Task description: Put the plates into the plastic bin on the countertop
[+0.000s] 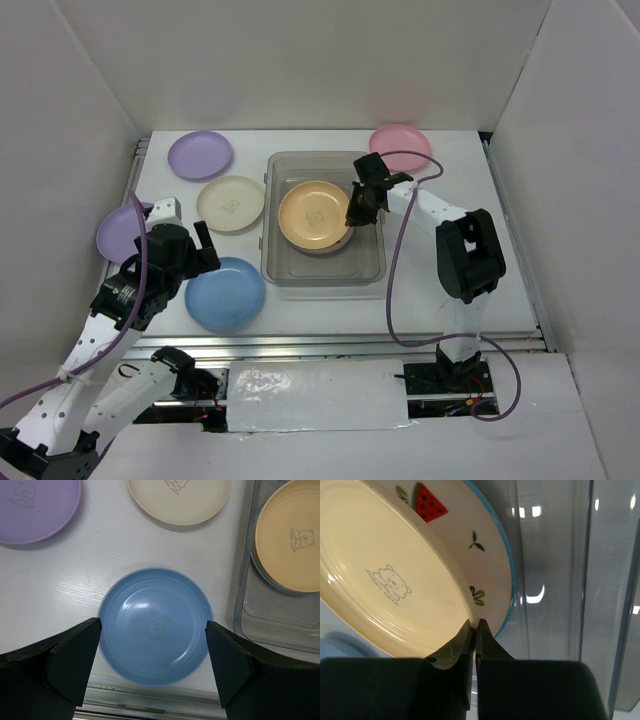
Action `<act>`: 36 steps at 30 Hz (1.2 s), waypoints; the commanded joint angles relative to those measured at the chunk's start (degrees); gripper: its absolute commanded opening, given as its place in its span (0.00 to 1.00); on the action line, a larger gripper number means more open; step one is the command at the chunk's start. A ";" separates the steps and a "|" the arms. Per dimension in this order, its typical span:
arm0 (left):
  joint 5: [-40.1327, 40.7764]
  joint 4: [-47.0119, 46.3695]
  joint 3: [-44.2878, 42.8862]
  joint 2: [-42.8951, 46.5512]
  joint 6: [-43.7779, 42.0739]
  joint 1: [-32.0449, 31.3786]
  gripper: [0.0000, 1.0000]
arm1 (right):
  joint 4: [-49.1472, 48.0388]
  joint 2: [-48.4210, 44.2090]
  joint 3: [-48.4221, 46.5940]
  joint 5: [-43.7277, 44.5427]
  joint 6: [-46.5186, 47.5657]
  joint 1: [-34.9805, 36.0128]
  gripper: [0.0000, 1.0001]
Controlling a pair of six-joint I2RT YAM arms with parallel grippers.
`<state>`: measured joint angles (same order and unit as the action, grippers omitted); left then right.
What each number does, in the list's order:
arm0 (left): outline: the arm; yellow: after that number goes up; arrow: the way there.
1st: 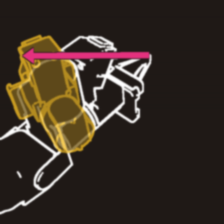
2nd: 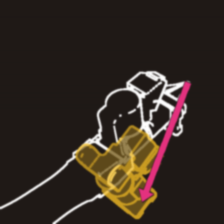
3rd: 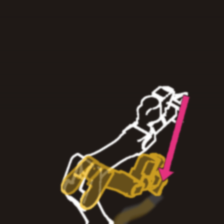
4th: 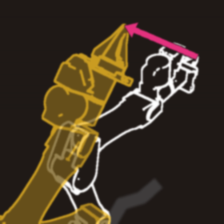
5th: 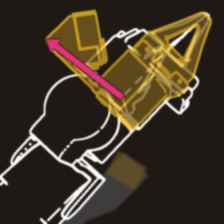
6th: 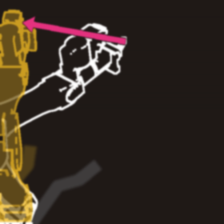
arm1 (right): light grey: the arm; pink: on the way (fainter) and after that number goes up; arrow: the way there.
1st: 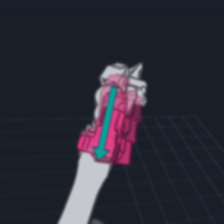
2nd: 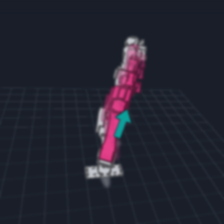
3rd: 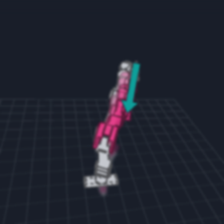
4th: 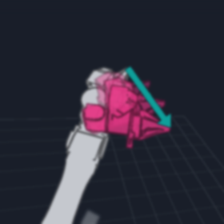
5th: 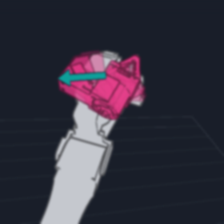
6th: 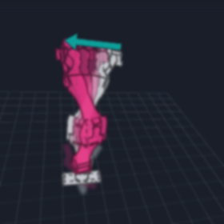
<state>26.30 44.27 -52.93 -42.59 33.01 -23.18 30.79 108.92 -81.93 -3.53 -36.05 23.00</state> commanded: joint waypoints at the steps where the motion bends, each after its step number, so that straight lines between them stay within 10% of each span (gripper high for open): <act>1: -0.11 -2.26 -1.13 0.40 -0.85 -0.20 0.99 | 0.68 0.85 -2.89 2.29 0.28 0.11 0.00; 11: -0.29 -2.35 -0.95 0.58 -0.93 -0.20 0.99 | -0.02 0.50 0.36 3.35 0.11 0.73 0.06; 15: -0.46 -2.35 -0.95 0.49 -0.93 -0.20 0.99 | 0.41 -0.38 0.37 3.35 0.11 0.99 0.56; 21: -0.38 -2.35 -0.95 0.49 -0.85 -0.20 0.99 | 2.79 -2.83 -1.65 6.60 -0.24 2.74 0.80; 31: 8.14 4.40 -4.72 -5.73 8.36 0.24 0.99 | 7.62 -20.47 -5.26 16.00 -0.95 9.33 1.00; 36: -0.89 2.14 -8.32 -13.37 13.38 8.48 0.99 | 2.99 -35.95 3.32 16.28 0.46 14.69 1.00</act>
<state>28.82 47.57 -58.04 -52.56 41.12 -18.96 35.62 82.06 -82.81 10.70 -36.42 34.81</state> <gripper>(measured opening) 0.993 0.997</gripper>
